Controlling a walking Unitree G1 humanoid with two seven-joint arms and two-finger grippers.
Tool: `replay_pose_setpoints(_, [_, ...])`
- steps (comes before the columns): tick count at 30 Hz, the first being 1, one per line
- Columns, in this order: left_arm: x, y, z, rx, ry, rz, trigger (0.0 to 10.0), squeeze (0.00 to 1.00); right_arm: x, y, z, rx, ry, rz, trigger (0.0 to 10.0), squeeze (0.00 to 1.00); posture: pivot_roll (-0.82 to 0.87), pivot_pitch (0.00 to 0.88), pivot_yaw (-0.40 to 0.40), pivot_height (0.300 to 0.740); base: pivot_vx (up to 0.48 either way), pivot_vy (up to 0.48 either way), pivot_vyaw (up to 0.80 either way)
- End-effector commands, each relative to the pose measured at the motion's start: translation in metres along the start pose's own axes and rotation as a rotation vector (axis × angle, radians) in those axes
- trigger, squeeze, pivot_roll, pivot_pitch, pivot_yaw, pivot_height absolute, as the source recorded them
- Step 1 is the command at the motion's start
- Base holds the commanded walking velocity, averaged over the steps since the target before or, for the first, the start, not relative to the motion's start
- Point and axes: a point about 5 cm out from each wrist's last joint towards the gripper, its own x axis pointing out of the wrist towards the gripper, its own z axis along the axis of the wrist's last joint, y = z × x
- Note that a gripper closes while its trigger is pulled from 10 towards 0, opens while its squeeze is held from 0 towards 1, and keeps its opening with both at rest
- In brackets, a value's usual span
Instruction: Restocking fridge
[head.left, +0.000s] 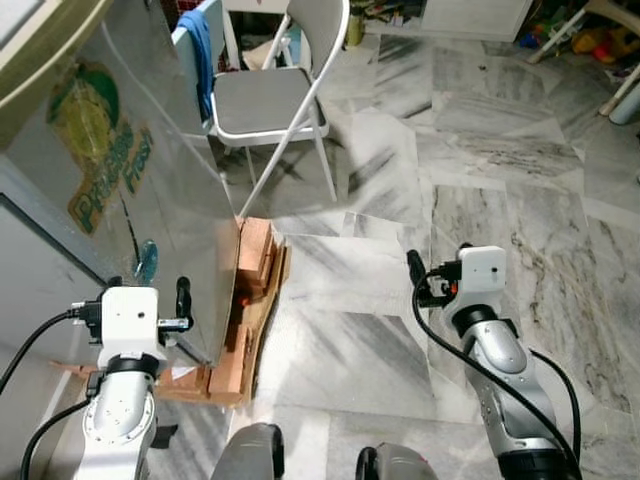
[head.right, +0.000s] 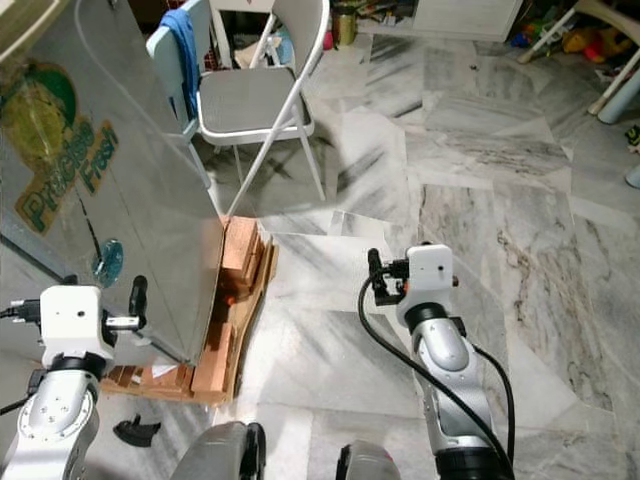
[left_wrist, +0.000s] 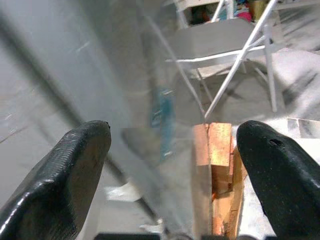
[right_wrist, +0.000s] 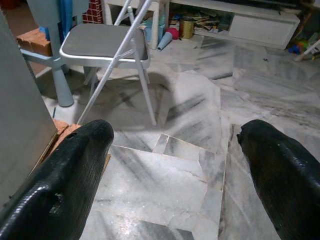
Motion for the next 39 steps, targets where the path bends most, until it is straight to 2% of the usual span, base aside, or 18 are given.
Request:
replay_pose_setpoints(1, [-0.001, 0.003, -0.002, 0.01, 0.011, 0.003, 10.0, 0.0, 0.001, 0.002, -0.001, 0.002, 0.005, -0.002, 10.0, 0.0, 0.12, 0.126, 0.001, 0.74, 0.0, 0.454, 0.0])
replay_pose_setpoints(9, [-0.001, 0.002, -0.002, 0.024, 0.005, -0.002, 10.0, 0.0, 0.0, 0.003, -0.001, -0.018, -0.003, 0.0, 10.0, 0.0, 0.12, 0.122, 0.0, 0.74, 0.0, 0.437, 0.0])
replay_pose_setpoints(18, [-0.002, 0.002, 0.001, 0.036, -0.027, -0.008, 10.0, 0.0, -0.002, -0.001, -0.004, -0.019, 0.011, -0.012, 10.0, 0.0, 0.12, 0.12, -0.005, 0.74, 0.0, 0.0, 0.0])
replay_pose_setpoints(24, [0.012, 0.005, 0.012, 0.001, -0.059, 0.003, 10.0, 0.0, -0.007, 0.001, -0.008, 0.005, 0.048, 0.024, 10.0, 0.0, 0.12, 0.126, -0.012, 0.74, 0.0, 0.0, 0.0])
replay_pose_setpoints(27, [0.022, 0.002, 0.021, -0.088, -0.074, -0.062, 10.0, 0.0, -0.009, 0.0, -0.014, 0.016, 0.088, 0.045, 10.0, 0.0, 0.11, 0.131, -0.014, 0.74, 0.0, 0.0, 0.0])
replay_pose_setpoints(30, [0.029, -0.004, 0.029, -0.115, -0.091, -0.133, 10.0, 0.0, -0.007, 0.001, -0.013, 0.0, 0.092, 0.078, 10.0, 0.0, 0.11, 0.133, -0.01, 0.74, 0.0, 0.0, 0.0])
replay_pose_setpoints(34, [0.035, -0.007, 0.029, -0.151, -0.07, -0.167, 10.0, 0.0, -0.007, 0.003, -0.014, 0.0, 0.104, 0.113, 10.0, 0.0, 0.1, 0.136, -0.008, 0.74, 0.0, 0.0, 0.0])
replay_pose_setpoints(39, [0.039, -0.009, 0.033, -0.186, -0.059, -0.235, 10.0, 0.0, -0.015, 0.005, -0.017, 0.017, 0.132, 0.16, 10.0, 0.0, 0.09, 0.138, -0.004, 0.74, 0.0, 0.0, 0.0])
